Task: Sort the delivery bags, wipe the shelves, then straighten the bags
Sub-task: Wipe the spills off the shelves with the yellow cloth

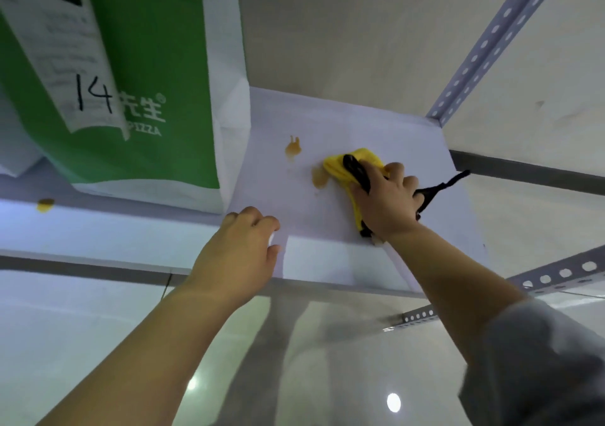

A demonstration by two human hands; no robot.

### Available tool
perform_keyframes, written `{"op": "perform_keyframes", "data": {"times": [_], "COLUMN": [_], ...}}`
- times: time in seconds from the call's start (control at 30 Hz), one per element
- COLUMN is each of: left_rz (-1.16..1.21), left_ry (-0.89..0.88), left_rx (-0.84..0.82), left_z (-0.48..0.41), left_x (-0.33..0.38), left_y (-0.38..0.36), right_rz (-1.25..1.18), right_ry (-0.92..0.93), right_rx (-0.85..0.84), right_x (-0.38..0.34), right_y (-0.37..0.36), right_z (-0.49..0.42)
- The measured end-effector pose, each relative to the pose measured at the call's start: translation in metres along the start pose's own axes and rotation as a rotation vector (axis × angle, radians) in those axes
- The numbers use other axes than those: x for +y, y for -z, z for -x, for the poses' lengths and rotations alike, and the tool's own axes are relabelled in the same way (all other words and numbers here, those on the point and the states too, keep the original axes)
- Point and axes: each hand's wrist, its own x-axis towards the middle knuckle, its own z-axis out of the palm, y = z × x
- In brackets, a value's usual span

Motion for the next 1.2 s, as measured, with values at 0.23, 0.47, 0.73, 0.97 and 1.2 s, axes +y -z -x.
{"op": "perform_keyframes", "data": {"times": [0.23, 0.47, 0.73, 0.97, 1.2], "left_rz": [-0.073, -0.067, -0.039, 0.007, 0.034], "left_ry": [0.067, 0.115, 0.125, 0.154, 0.223], "left_rx": [-0.081, -0.142, -0.11, -0.038, -0.048], "left_z": [0.01, 0.022, 0.031, 0.031, 0.031], "left_x": [-0.004, -0.011, -0.018, -0.019, -0.014], "left_y": [-0.002, 0.003, 0.004, 0.007, 0.009], "right_rz": [0.02, -0.013, 0.061, 0.084, 0.099], "right_ry": [0.147, 0.5, 0.253, 0.49, 0.4], "right_rx": [-0.081, -0.122, -0.131, -0.135, -0.163], "right_x": [-0.045, -0.016, -0.006, -0.041, 0.006], "right_y": [-0.009, -0.002, 0.008, -0.001, 0.014], "right_z": [-0.029, 0.046, 0.046, 0.088, 0.069]}}
